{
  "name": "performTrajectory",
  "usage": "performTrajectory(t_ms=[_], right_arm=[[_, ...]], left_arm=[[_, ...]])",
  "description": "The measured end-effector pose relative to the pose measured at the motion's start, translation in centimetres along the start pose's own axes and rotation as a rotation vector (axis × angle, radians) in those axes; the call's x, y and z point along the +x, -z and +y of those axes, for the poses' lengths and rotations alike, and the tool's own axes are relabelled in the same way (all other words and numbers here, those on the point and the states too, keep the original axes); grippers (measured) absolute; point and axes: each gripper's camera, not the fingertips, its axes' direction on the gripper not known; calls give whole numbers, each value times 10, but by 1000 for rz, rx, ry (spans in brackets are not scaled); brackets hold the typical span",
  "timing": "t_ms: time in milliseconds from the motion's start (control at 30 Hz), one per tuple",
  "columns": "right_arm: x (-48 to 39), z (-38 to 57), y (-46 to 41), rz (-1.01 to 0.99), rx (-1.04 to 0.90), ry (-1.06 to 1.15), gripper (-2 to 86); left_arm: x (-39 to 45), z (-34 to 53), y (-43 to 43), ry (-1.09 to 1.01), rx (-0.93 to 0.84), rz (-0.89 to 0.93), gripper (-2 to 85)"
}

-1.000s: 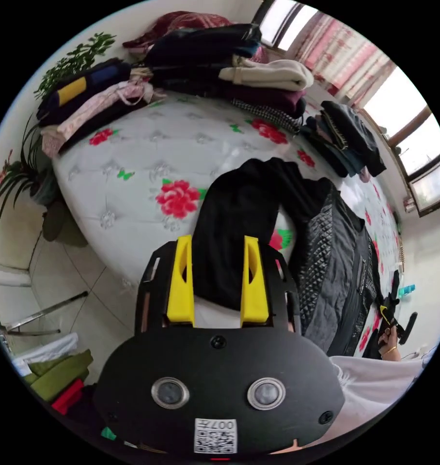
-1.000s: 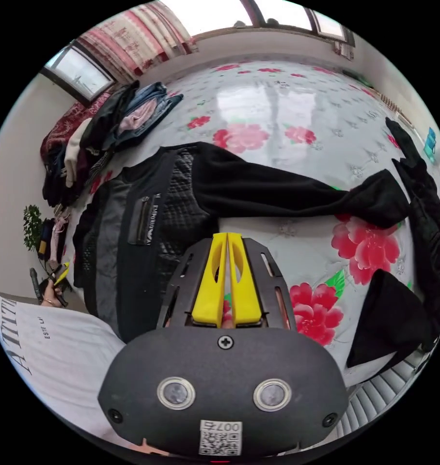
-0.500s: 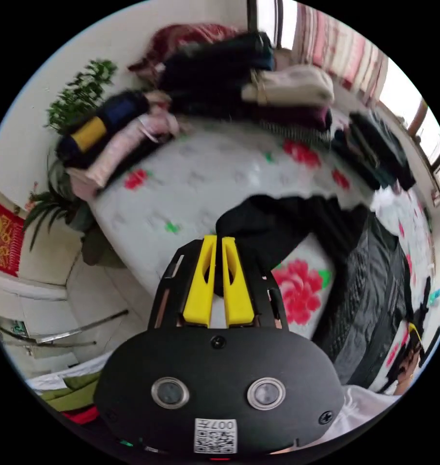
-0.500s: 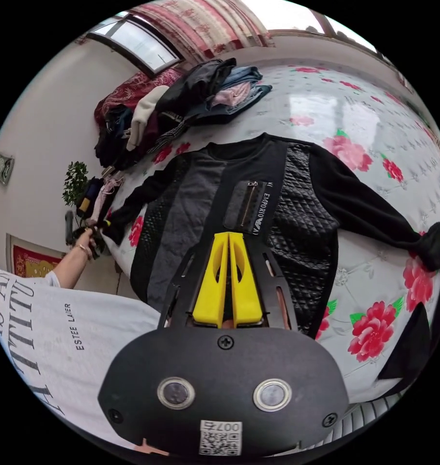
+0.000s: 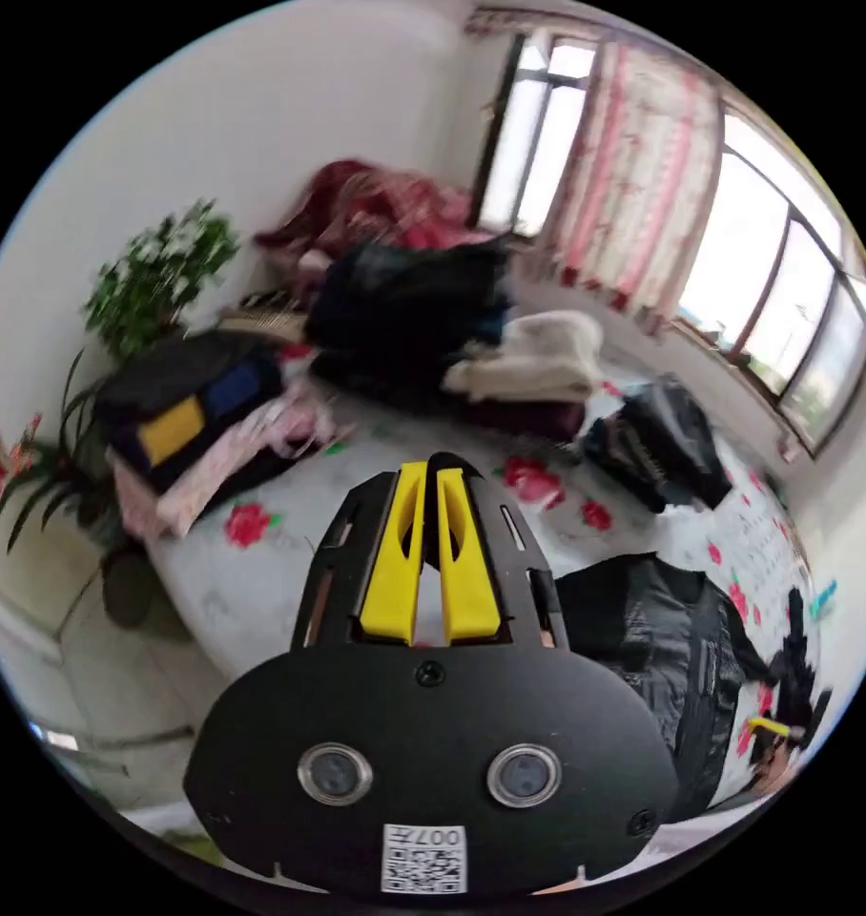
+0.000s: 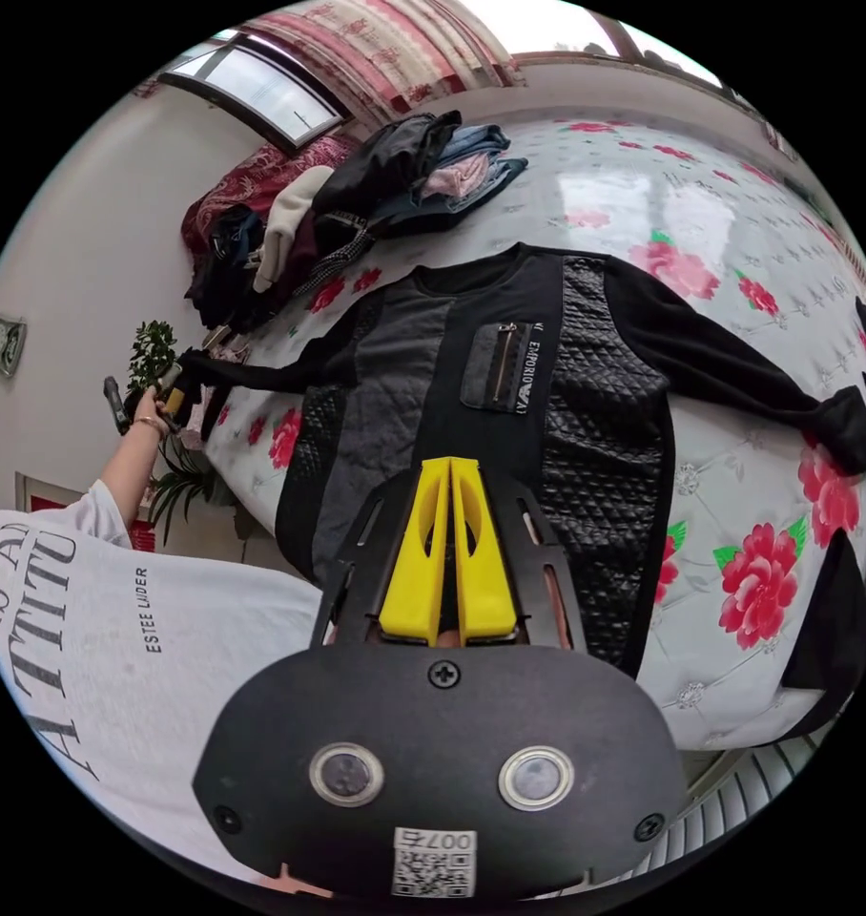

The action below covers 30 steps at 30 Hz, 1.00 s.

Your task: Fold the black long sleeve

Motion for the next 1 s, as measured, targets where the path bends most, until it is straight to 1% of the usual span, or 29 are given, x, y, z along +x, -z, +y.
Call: performTrajectory(t_ms=[33, 67, 100, 133, 167, 200, 233, 267, 300, 333, 367, 400, 467, 500, 533, 600, 667, 800, 867, 967, 1000], right_arm=[[-3, 1, 5, 0, 23, 1, -3], [-4, 1, 7, -2, 34, 1, -3], [-6, 3, 11, -3, 54, -1, -3], [-7, 5, 15, 4, 70, -5, -3], [-7, 7, 17, 8, 78, -8, -3], [-6, 10, 19, 17, 91, -15, -3], [-4, 15, 21, 26, 105, -23, -3], [-2, 17, 21, 33, 110, -32, -3], [4, 23, 21, 48, 114, -61, -3], [12, 30, 20, 53, 117, -98, -3], [16, 34, 20, 54, 120, -116, -2], [25, 42, 19, 56, 120, -156, -2], [37, 53, 18, 55, 115, -209, -1], [44, 60, 17, 66, 104, -233, 1], [49, 65, 16, 59, 107, -242, 3], [56, 69, 14, 58, 106, -255, 8], [60, 69, 12, 77, 104, -248, 17], [56, 48, 6, 113, 82, -128, 41], [54, 31, 3, 154, 67, -79, 52], [58, -2, -10, 184, 27, -18, 59], [62, -13, -22, 165, -24, -19, 57]], left_arm=[[17, -7, 10, -56, 41, 37, -5], [57, -18, 33, -181, 122, 142, -4], [103, -22, 61, -349, 212, 265, -1], [127, -20, 75, -437, 259, 320, 0], [174, -11, 99, -612, 332, 443, 5], [219, 6, 117, -769, 359, 610, 17], [240, 15, 121, -831, 344, 710, 26], [278, 35, 123, -912, 269, 898, 50], [313, 63, 121, -1001, 192, 1007, 82], [328, 78, 118, -1040, 148, 1035, 99], [354, 106, 109, -1105, 33, 1070, 132], [369, 131, 98, -1130, -78, 1039, 134], [369, 159, 80, -1088, -169, 974, 132], [360, 172, 66, -1045, -232, 912, 126], [354, 176, 57, -1011, -272, 870, 122], [325, 181, 18, -900, -434, 730, 117], [307, 177, -6, -846, -509, 616, 116], [299, 158, -42, -852, -532, 447, 115], [305, 151, -59, -844, -549, 421, 112], [320, 151, -94, -835, -628, 371, 97], [325, 155, -107, -838, -665, 320, 79]])
